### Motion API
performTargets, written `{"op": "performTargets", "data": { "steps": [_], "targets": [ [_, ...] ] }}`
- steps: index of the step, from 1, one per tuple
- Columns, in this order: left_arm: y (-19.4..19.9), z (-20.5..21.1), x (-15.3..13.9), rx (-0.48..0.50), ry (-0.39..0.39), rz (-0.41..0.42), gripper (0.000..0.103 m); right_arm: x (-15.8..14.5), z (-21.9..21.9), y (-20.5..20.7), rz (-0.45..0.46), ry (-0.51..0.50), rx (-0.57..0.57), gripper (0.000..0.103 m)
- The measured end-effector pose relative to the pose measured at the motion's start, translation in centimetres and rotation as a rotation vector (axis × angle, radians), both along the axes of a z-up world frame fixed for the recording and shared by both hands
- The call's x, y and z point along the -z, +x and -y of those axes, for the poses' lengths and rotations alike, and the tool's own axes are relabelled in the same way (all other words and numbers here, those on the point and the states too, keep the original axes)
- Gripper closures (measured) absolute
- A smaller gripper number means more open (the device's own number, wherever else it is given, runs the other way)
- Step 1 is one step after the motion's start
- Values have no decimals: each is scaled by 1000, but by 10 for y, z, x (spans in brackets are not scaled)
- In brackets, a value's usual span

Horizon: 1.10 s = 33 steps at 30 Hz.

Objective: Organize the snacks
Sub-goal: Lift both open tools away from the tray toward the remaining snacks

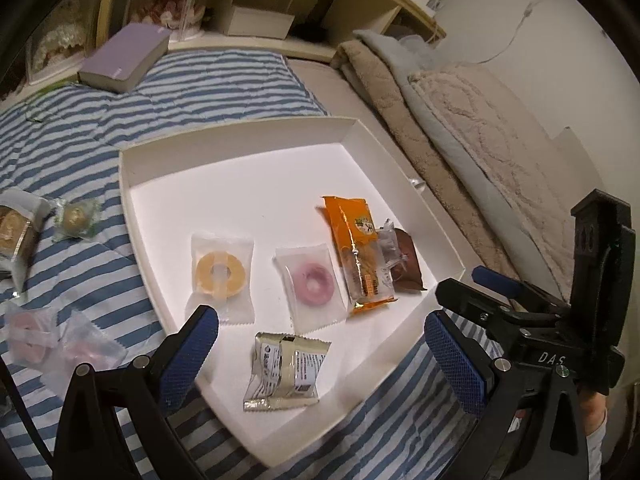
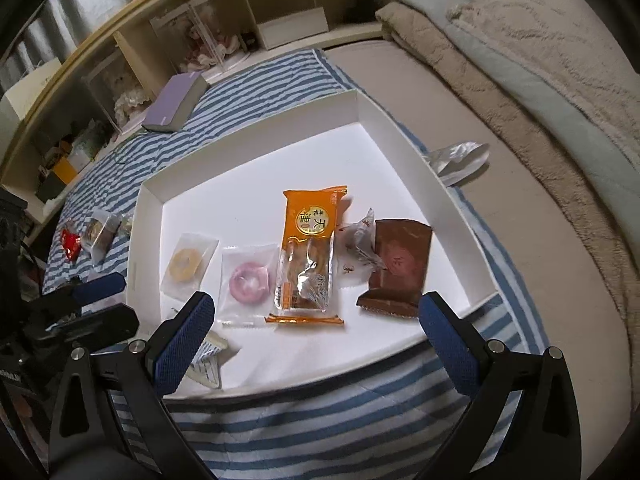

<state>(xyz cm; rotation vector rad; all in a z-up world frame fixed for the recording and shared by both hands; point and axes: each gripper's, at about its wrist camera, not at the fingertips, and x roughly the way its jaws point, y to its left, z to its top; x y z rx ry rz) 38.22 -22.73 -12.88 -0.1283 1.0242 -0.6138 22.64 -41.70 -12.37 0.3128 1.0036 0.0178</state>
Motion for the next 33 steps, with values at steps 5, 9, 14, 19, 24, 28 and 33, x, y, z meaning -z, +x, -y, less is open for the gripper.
{"op": "performTargets", "data": {
  "steps": [5,9,14,19,24,28,33],
  "targets": [
    [-15,-15,-18,-11,7,38,0,-17,-4,-13,26,-33,7,0],
    [-33,-28,-34,-22,11,71,0,-33,-10,-27,51,-53,7,0],
    [-54,-44,-55,-36,19,112,0,-56,-21,-46,86,-81,11,0],
    [-78,-62,-77,-52,28,152,0,-79,-34,-64,122,-112,3,0],
    [-103,-84,-97,-74,30,185,0,-102,-48,-78,156,-132,-13,0],
    [-119,-106,-116,-96,25,198,0,-120,-63,-86,179,-142,-24,0],
    [-142,-142,-147,-128,20,251,0,-146,-88,-96,212,-163,-49,0]
  ]
}}
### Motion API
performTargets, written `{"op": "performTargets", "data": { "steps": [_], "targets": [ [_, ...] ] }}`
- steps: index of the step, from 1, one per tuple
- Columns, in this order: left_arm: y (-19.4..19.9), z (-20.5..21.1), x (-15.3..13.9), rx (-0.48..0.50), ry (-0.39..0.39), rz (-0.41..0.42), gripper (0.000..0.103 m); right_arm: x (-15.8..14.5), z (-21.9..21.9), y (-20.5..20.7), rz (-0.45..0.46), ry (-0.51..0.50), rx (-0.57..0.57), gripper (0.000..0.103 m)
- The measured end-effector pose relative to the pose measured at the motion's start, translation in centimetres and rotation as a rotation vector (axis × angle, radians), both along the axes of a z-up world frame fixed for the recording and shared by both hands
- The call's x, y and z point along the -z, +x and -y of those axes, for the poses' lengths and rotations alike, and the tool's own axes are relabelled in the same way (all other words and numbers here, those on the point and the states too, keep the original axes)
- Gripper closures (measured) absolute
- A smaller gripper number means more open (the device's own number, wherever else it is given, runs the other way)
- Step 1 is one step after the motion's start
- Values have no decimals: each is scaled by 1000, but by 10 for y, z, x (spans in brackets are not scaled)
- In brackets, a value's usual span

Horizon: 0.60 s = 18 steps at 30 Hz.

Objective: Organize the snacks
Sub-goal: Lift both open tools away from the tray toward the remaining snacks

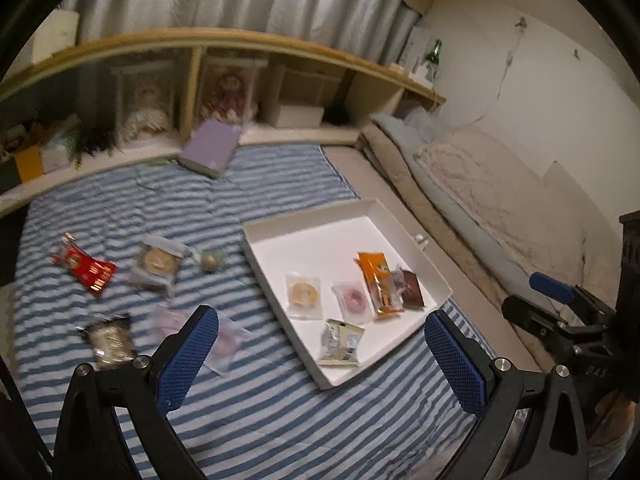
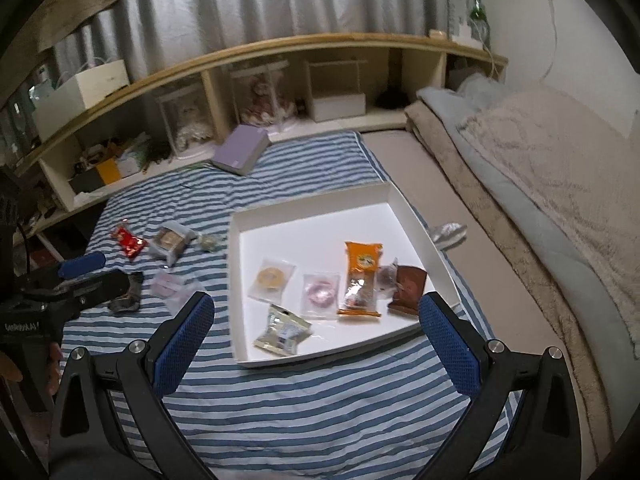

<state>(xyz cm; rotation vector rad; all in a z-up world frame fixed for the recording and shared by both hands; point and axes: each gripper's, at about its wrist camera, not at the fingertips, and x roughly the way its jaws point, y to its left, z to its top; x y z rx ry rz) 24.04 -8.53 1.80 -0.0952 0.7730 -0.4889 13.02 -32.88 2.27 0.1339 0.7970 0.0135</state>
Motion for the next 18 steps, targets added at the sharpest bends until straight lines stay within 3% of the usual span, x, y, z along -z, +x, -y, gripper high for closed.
{"op": "performTargets", "data": {
  "steps": [10,18],
  "targets": [
    [-46,-82,-25,-113,63,32,0,-27,-69,5,35,2,-84,0],
    [-63,-131,-26,-251,124,-7,0,-1,-127,40,40,91,-197,0]
  ]
}}
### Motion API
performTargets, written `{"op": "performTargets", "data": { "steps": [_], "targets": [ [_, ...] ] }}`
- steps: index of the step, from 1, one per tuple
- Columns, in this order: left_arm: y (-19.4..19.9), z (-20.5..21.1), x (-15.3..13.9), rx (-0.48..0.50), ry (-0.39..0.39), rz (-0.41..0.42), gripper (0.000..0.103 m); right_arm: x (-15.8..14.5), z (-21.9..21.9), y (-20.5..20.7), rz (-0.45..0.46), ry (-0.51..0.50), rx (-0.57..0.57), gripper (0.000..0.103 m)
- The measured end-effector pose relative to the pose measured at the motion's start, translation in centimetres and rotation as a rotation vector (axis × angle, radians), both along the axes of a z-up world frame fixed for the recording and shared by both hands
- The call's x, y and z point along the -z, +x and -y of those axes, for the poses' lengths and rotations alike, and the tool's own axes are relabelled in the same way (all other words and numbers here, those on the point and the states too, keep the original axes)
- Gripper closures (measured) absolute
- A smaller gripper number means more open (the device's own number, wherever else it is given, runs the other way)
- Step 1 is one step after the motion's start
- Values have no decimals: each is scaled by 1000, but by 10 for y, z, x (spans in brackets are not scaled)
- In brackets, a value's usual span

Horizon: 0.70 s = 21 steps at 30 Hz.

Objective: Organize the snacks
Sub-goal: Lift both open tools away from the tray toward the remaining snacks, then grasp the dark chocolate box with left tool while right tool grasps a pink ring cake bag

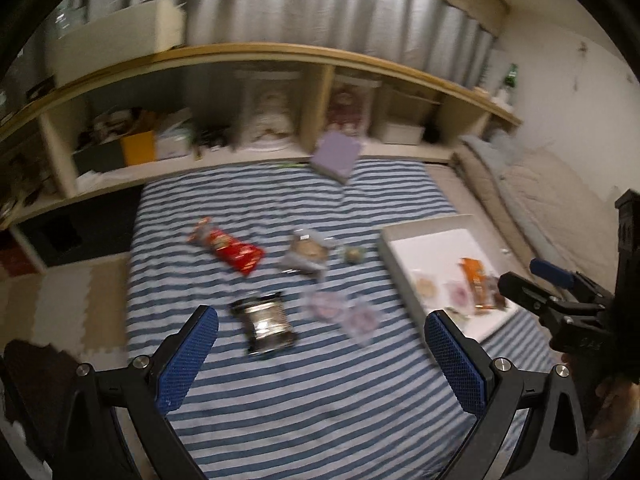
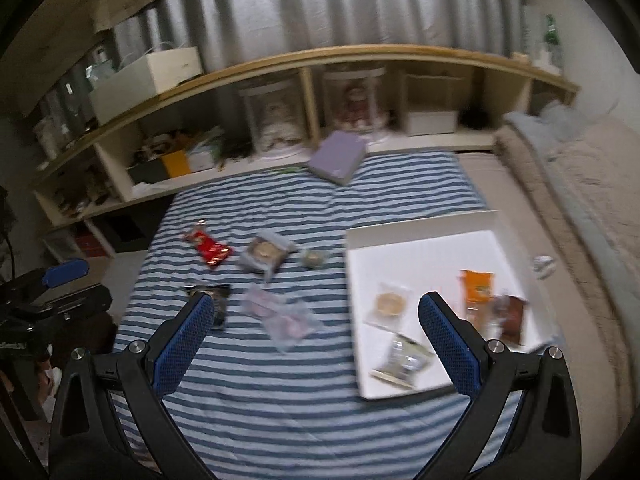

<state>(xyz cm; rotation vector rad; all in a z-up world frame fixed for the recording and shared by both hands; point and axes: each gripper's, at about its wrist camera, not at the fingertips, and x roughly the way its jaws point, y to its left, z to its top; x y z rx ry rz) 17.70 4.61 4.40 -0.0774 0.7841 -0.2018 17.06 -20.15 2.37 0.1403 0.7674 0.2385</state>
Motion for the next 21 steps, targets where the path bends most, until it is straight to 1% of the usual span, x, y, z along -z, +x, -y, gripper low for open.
{"op": "performTargets", "data": {
  "steps": [3,7,9,12,13,15,18,20,21],
  "targets": [
    [4,-13,7,-58,-1,-22,0,19,-22,16,-16,13,-45,0],
    [21,-27,31,-126,-7,-53,0,43,-44,32,-24,44,-83,0],
    [32,-30,45,-146,-33,-86,0,53,-51,38,-30,59,-93,0],
    [54,-31,62,-177,-92,-142,0,71,-56,48,-49,82,-82,0],
    [63,-31,67,-187,-112,-158,0,77,-56,51,-61,100,-73,0],
    [75,-29,74,-202,-128,-172,0,89,-53,58,-99,140,-52,0],
    [97,-28,90,-234,-127,-195,0,112,-48,74,-198,188,16,1],
    [111,-26,105,-256,-131,-224,0,125,-44,82,-239,225,40,13],
    [117,-25,112,-264,-132,-239,0,133,-45,86,-261,234,46,25]
  ]
}}
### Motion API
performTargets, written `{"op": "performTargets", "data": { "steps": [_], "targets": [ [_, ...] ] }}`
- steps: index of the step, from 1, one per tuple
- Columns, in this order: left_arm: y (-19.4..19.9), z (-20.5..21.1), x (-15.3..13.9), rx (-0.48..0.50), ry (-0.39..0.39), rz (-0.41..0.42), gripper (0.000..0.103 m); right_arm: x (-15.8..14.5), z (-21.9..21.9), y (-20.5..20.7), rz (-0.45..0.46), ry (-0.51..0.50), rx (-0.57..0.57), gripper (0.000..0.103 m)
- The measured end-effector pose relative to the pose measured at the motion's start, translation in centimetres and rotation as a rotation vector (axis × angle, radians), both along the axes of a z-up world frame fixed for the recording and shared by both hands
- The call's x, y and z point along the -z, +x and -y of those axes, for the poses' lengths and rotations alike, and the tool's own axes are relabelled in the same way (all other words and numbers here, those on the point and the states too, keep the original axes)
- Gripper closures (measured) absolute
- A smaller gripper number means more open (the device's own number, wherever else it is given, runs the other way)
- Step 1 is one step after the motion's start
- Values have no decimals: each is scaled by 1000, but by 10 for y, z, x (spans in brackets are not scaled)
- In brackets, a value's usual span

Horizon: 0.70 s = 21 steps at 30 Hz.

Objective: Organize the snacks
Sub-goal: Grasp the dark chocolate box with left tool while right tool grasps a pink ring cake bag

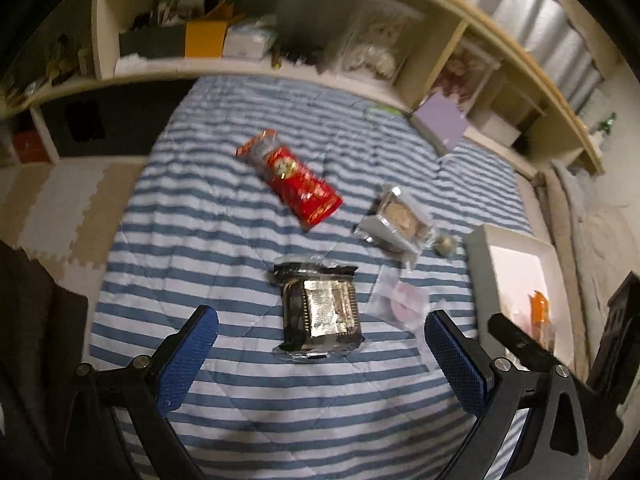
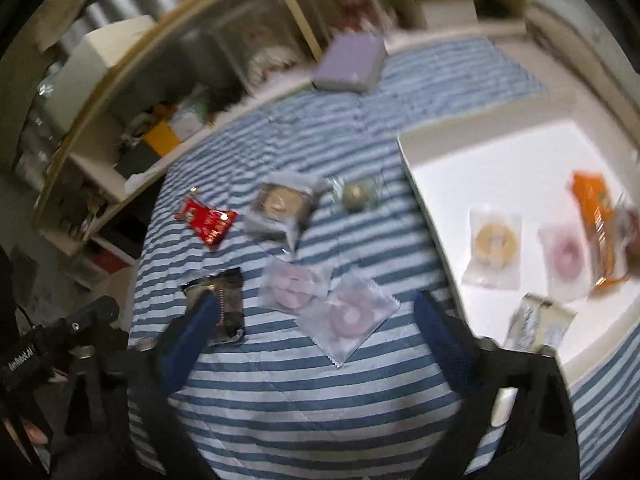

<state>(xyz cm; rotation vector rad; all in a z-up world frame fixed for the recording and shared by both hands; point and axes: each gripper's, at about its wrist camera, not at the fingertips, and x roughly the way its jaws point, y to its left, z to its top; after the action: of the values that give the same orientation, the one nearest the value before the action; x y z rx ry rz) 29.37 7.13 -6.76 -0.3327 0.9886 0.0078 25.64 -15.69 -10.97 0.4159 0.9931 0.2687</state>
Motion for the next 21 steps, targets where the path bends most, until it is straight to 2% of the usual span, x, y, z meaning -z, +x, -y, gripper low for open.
{"op": "performTargets", "data": {
  "steps": [1,3,6,8,14,18,21],
  "targets": [
    [7,2,9,-4,1,-14,0,9,-1,5,-21,-4,4,36],
    [15,6,21,-6,18,-30,0,22,-5,11,-47,-21,9,44],
    [29,13,40,-4,66,-50,0,38,-13,20,-40,-24,3,52],
    [34,17,52,-1,74,-60,0,44,-20,24,-14,-60,-10,55],
    [53,27,79,3,97,-43,0,70,-41,30,-2,-180,-76,56],
    [64,33,96,-7,105,-55,0,75,-44,24,0,-249,-83,55],
    [70,34,108,-21,95,-71,0,77,-40,17,-28,-260,-59,48]
  ]
}}
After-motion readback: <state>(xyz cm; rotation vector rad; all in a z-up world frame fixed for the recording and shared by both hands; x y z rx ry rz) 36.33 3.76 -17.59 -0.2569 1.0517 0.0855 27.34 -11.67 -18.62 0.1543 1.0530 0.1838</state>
